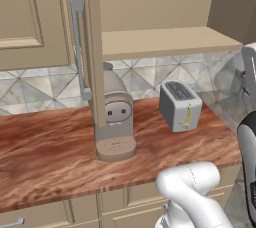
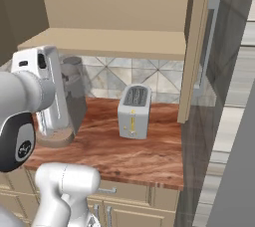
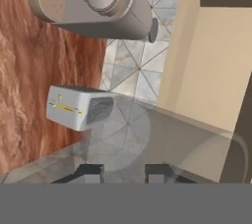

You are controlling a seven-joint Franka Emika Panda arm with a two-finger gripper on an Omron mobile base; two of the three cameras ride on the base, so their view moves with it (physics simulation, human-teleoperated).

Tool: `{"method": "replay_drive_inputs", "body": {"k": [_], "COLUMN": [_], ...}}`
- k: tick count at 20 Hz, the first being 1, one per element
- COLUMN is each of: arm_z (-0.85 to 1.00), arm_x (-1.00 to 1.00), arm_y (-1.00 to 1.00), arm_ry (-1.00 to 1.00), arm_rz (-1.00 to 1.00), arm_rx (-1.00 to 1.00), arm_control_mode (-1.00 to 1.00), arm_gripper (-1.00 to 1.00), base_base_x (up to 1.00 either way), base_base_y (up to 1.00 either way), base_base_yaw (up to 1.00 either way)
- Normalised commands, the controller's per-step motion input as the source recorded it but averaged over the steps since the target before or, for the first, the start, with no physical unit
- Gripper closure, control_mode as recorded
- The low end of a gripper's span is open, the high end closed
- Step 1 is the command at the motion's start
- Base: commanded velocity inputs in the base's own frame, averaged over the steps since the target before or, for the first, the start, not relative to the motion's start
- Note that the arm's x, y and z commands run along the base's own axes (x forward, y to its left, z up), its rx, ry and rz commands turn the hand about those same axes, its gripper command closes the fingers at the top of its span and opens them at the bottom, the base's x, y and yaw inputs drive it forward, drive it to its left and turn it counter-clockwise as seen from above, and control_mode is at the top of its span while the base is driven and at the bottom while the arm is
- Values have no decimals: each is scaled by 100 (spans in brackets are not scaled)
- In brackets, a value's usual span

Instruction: There is a bowl on the dining counter. Grab a lemon wedge from the fridge and place it in the bowl. Then get the liquor bottle and glass cup from the cabinet and place them next to the bowl.

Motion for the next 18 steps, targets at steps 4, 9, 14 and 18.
{"method": "replay_drive_inputs", "body": {"k": [4,9,14,18], "arm_z": [4,0,0,0], "arm_x": [5,0,0,0], "arm_y": [1,0,0,0], "arm_ry": [0,0,0,0], "arm_rz": [6,0,0,0], "arm_rx": [3,0,0,0], "arm_control_mode": [100,100,100,100], "arm_gripper": [100,100,100,100], "base_base_x": [-1,-52,-74,-72], "base_base_y": [1,16,35,39], "base_base_yaw": [3,25,51,55]}}
